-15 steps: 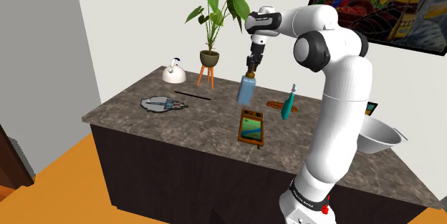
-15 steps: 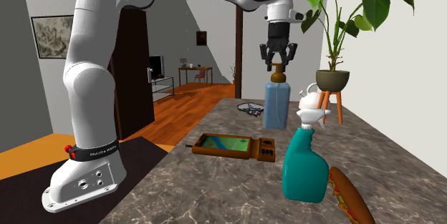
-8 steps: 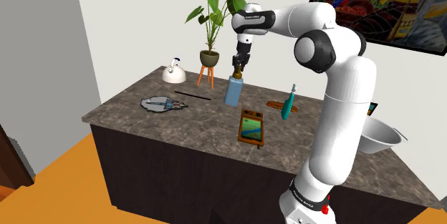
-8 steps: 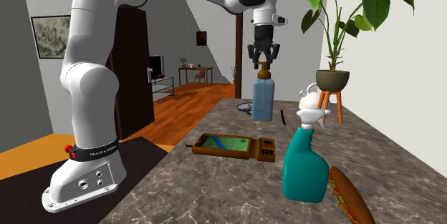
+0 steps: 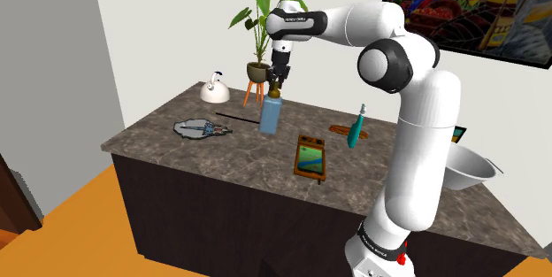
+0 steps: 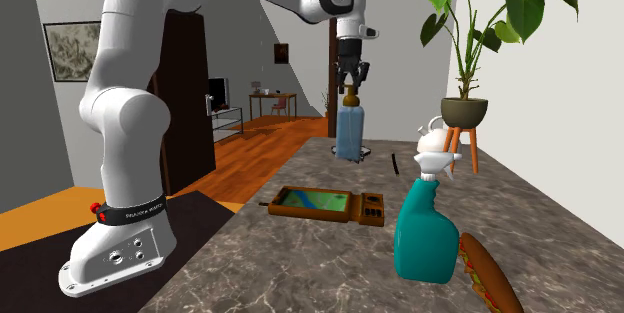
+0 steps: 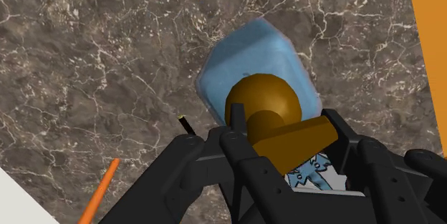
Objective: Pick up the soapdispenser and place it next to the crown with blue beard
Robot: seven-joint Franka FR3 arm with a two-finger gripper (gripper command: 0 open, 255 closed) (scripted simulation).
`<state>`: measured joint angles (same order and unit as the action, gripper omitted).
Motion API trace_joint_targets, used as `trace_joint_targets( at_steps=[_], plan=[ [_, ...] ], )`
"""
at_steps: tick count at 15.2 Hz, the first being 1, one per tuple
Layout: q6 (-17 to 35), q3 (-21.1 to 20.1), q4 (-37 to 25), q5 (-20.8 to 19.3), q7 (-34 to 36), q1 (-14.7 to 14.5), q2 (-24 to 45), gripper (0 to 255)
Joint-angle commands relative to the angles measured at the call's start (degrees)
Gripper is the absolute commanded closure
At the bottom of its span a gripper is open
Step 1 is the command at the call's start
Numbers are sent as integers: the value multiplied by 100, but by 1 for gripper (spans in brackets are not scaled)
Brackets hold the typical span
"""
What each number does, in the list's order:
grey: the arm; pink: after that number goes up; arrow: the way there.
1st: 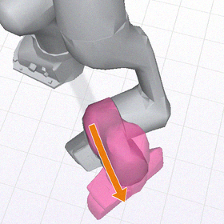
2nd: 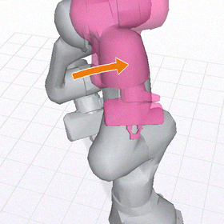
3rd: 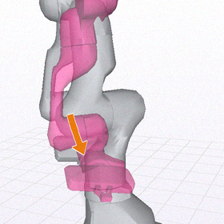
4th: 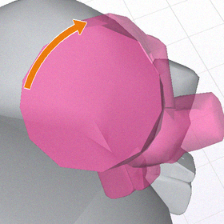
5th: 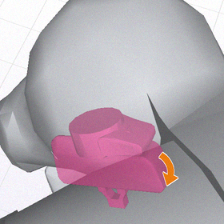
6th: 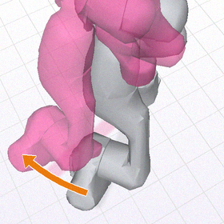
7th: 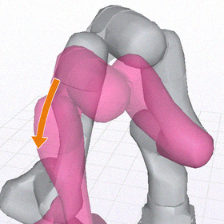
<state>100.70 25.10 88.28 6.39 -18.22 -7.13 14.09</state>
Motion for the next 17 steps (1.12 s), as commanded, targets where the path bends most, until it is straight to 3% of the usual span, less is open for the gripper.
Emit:
trace_joint_targets(
  at_steps=[1, 9, 17],
  plan=[
    [13, -96, -36, -5, 265, -162, 38, 255],
    [-253, -432, -912, 124, 1126, -622, 644, 255],
    [-784, -708, -2438, 306, 1867, -913, 1632, 255]
  ],
)
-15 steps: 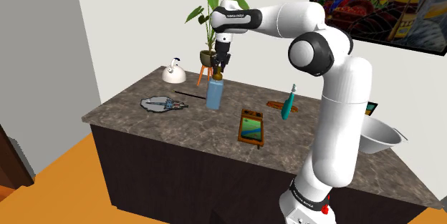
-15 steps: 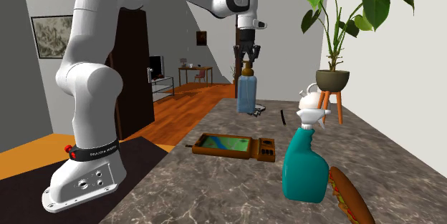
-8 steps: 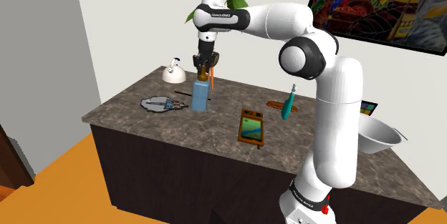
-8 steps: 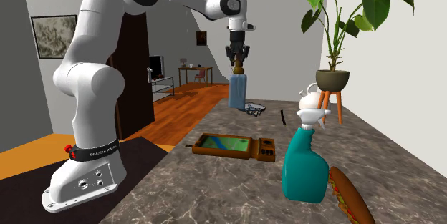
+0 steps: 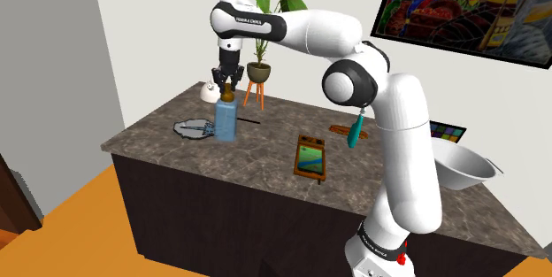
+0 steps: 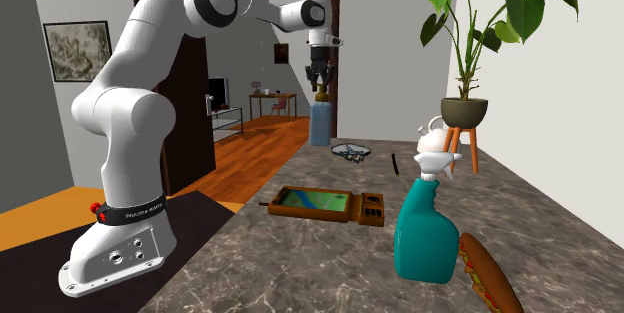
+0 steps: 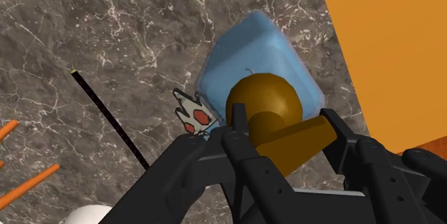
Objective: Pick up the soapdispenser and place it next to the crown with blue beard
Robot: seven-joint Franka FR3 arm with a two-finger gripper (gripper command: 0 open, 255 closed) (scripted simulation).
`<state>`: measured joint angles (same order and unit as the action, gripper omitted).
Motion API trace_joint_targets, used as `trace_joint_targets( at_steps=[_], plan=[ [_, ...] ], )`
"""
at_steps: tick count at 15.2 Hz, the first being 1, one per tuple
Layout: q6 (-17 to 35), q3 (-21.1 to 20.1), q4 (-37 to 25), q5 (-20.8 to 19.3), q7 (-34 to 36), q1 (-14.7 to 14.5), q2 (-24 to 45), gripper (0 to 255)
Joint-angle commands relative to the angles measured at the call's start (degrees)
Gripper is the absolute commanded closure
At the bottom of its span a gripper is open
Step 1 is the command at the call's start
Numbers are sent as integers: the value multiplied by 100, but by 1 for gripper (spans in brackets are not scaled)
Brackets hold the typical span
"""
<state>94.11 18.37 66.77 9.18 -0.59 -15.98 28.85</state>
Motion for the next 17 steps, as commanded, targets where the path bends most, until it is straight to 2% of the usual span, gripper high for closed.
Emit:
trace_joint_targets(
  at_steps=[1, 13, 17],
  plan=[
    [-34, -34, -176, 22, 100, -42, 136, 255],
    [936, -46, 879, 20, 52, -152, 60, 255],
    [999, -48, 938, 23, 48, -157, 64, 255]
  ],
)
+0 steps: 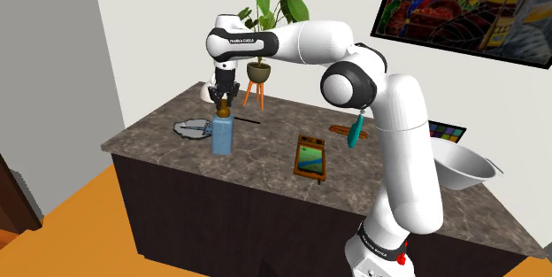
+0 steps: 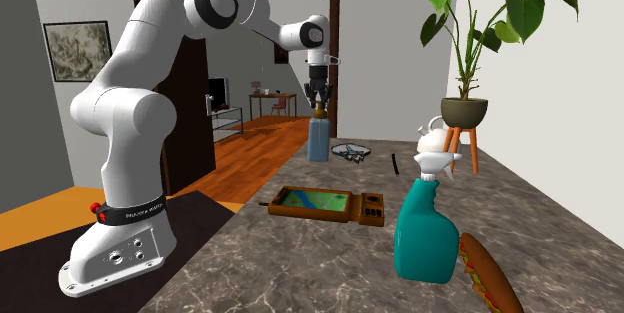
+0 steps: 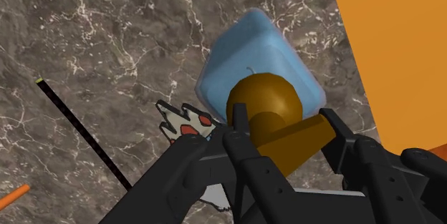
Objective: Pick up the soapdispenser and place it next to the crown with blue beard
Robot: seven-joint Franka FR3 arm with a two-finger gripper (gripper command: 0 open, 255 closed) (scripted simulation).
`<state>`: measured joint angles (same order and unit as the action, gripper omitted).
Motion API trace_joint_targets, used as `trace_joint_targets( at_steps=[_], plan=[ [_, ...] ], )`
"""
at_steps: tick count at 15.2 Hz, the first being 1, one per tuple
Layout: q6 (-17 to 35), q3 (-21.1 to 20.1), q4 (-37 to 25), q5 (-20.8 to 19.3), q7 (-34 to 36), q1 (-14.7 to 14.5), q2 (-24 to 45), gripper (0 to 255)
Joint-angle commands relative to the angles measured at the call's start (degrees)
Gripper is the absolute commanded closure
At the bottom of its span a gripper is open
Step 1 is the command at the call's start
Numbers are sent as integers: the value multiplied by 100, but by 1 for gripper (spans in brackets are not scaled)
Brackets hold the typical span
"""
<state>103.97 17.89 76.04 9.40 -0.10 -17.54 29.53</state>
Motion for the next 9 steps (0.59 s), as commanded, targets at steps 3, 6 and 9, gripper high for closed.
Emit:
trace_joint_targets(
  at_steps=[3, 6, 9],
  plan=[
    [13, 0, 11, 0, -1, -1, -3, 255],
    [13, 0, 11, 0, -1, -1, -4, 0],
    [14, 0, 12, 0, -1, -1, -4, 0]
  ],
)
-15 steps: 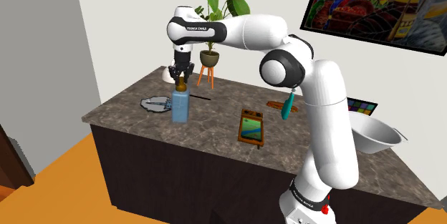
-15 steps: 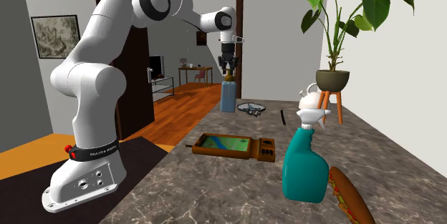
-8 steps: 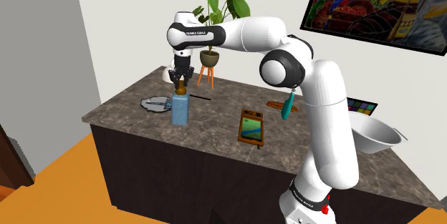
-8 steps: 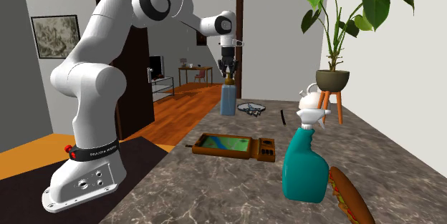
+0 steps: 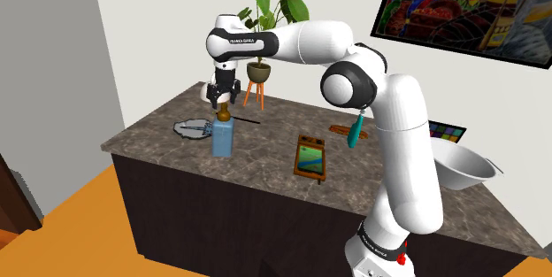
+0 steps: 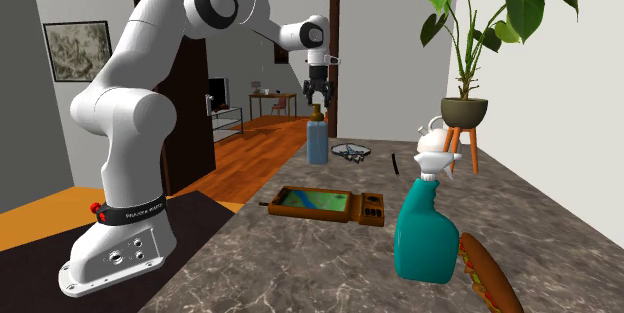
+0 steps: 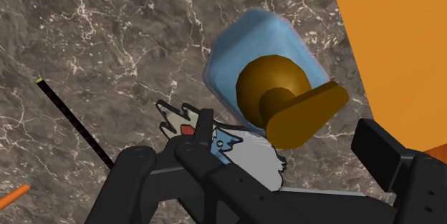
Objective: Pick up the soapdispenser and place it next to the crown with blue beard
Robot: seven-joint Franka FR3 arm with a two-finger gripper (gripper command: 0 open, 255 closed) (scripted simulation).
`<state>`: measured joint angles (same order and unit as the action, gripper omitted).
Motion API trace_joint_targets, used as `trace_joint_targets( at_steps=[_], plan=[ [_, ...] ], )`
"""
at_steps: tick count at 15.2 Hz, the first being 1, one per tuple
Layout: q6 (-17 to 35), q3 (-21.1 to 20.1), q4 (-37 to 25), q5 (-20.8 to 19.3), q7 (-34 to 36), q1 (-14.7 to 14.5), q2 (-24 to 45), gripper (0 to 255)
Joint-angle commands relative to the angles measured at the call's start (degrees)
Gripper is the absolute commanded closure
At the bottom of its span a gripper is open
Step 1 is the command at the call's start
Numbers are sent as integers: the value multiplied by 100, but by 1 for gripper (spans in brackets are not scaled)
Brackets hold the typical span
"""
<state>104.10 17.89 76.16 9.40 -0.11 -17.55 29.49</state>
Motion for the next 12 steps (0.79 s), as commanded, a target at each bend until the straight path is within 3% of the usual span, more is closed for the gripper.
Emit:
trace_joint_targets(
  at_steps=[1, 5, 12],
  plan=[
    [0, 0, 0, 0, 0, 0, 0, 0],
    [-743, 14, -773, -9, 37, 76, 24, 0],
    [-743, 14, -773, -9, 37, 76, 24, 0]
  ],
)
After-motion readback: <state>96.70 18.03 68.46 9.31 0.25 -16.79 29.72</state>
